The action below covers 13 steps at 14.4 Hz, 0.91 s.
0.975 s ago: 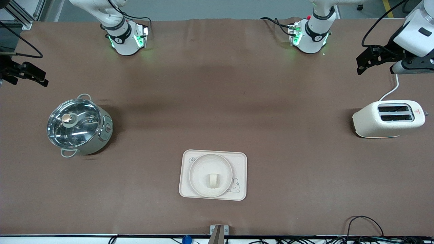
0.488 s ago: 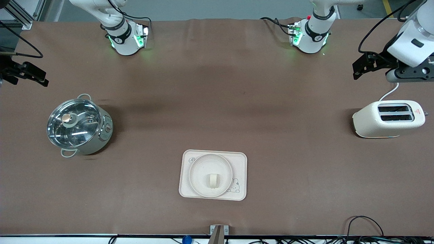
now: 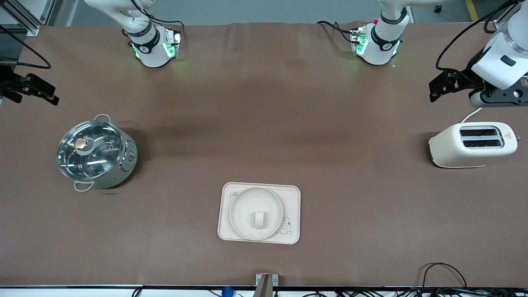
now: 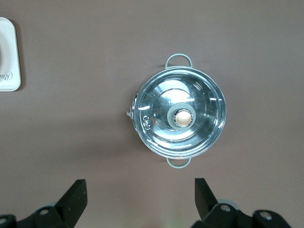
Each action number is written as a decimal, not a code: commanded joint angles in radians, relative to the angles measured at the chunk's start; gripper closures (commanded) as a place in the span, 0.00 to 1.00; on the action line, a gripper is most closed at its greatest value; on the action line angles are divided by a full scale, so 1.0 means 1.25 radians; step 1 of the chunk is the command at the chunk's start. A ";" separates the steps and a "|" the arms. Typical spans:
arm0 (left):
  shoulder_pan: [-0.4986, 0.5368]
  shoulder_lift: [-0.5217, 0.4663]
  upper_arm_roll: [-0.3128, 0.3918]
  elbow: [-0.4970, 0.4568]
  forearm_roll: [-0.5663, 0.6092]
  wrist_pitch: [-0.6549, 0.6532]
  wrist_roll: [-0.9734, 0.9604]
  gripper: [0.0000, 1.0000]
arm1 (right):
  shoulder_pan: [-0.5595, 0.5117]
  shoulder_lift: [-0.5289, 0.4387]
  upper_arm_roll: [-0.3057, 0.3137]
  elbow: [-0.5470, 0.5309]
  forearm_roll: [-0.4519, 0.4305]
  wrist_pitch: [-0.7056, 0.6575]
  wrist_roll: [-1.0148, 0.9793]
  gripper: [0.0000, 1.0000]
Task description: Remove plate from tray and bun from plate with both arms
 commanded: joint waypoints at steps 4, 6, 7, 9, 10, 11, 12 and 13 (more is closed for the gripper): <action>0.004 0.001 -0.006 0.016 0.015 -0.010 -0.001 0.00 | -0.002 -0.005 -0.001 0.056 0.013 -0.049 -0.008 0.00; 0.005 -0.001 -0.006 0.016 0.014 -0.011 0.002 0.00 | -0.001 -0.005 -0.001 0.050 0.013 -0.050 -0.008 0.00; 0.005 -0.002 -0.006 0.016 0.014 -0.011 0.004 0.00 | 0.001 -0.005 0.000 0.050 0.013 -0.054 -0.007 0.00; 0.007 -0.006 -0.006 0.016 0.013 -0.011 0.010 0.00 | -0.001 -0.005 0.000 0.050 0.013 -0.055 -0.008 0.00; 0.009 -0.007 -0.006 0.016 0.013 -0.011 0.013 0.00 | 0.001 -0.005 0.000 0.051 0.013 -0.055 -0.007 0.00; 0.009 -0.007 -0.006 0.017 0.013 -0.011 0.013 0.00 | -0.001 -0.003 0.000 0.054 0.013 -0.053 -0.008 0.00; 0.009 -0.007 -0.006 0.017 0.013 -0.011 0.013 0.00 | -0.001 -0.003 0.000 0.056 0.013 -0.053 -0.008 0.00; 0.007 -0.007 -0.006 0.016 0.013 -0.011 0.009 0.00 | 0.001 -0.003 0.001 0.058 0.013 -0.053 -0.008 0.00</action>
